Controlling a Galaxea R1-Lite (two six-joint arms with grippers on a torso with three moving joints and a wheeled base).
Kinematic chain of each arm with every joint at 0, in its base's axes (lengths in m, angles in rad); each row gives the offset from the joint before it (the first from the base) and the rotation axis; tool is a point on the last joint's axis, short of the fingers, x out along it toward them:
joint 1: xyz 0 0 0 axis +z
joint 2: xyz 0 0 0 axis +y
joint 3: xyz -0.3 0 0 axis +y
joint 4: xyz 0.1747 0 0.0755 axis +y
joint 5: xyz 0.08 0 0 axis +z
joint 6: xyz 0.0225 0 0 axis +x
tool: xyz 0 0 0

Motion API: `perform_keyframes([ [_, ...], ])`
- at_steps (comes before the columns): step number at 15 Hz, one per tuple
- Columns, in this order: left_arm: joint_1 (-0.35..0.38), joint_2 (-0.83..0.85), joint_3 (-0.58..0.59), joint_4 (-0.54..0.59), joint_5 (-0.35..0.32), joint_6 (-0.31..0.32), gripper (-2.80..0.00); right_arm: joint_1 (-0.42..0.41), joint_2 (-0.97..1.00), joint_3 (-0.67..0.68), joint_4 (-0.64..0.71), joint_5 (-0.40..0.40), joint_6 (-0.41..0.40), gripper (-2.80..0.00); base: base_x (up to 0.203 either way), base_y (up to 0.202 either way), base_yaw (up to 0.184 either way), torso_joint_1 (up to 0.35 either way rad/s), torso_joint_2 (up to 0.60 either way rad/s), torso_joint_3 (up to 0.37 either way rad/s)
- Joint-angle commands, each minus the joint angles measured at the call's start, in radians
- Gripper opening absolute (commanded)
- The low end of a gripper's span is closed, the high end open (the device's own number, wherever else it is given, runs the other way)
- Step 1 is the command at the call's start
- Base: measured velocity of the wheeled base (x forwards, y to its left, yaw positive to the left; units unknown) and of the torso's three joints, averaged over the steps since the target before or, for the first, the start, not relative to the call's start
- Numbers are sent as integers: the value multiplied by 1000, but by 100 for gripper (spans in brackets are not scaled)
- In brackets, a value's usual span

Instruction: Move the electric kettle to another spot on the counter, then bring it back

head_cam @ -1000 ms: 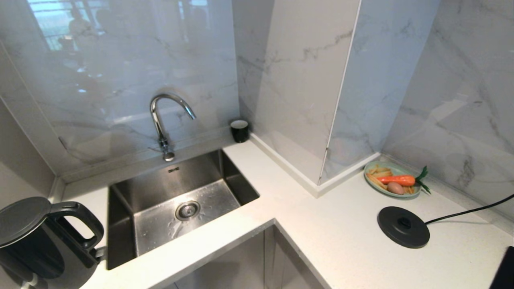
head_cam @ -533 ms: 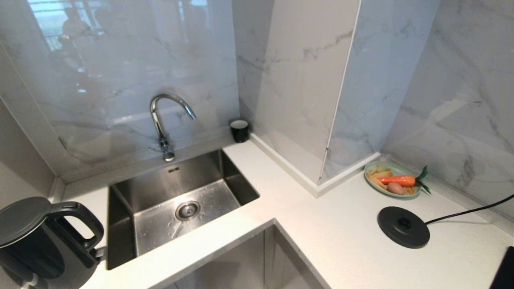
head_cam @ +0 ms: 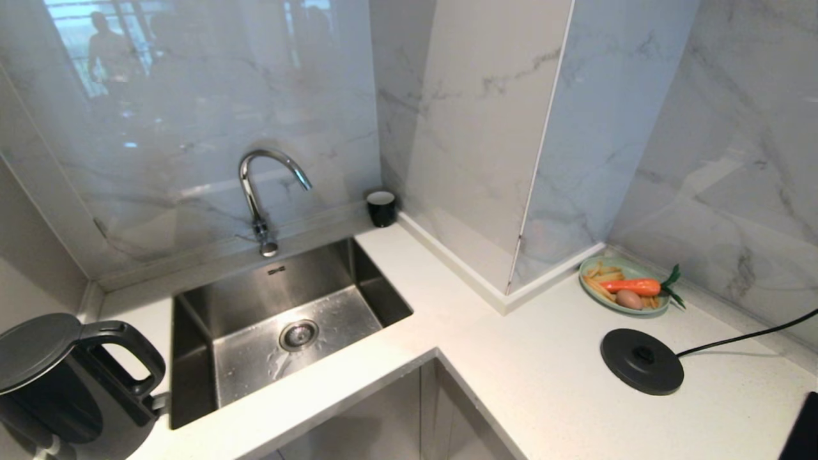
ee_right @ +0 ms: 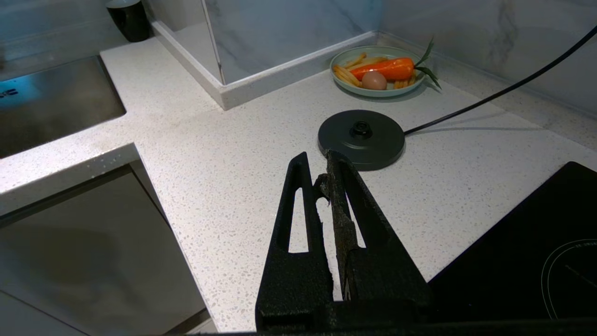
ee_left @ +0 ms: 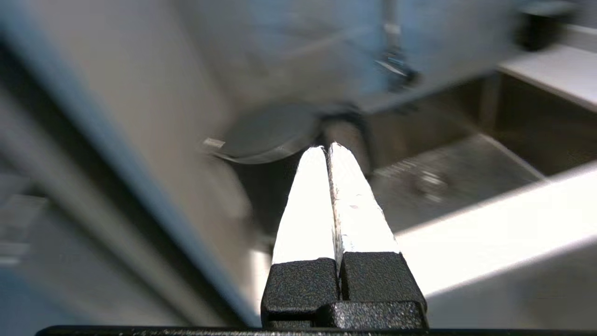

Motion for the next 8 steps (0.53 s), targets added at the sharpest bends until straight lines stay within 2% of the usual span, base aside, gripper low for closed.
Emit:
perform_keyframes([
  [1, -4, -59, 96, 0, -180, -58, -280, 0, 0, 0, 0, 0, 1, -280, 0, 0, 0, 0, 0, 0],
  [2, -5, -59, 117, 23, -289, -116, -280, 0, 0, 0, 0, 0, 1, -280, 0, 0, 0, 0, 0, 0],
  [3, -6, -58, 133, 72, -327, -157, -280, 0, 0, 0, 0, 0, 1, -280, 0, 0, 0, 0, 0, 0],
  [6, -7, -60, 131, 83, -324, -200, -280, 0, 0, 0, 0, 0, 3, -280, 0, 0, 0, 0, 0, 0],
  [8, -7, -60, 132, 83, -324, -200, -280, 0, 0, 0, 0, 0, 3, -280, 0, 0, 0, 0, 0, 0],
])
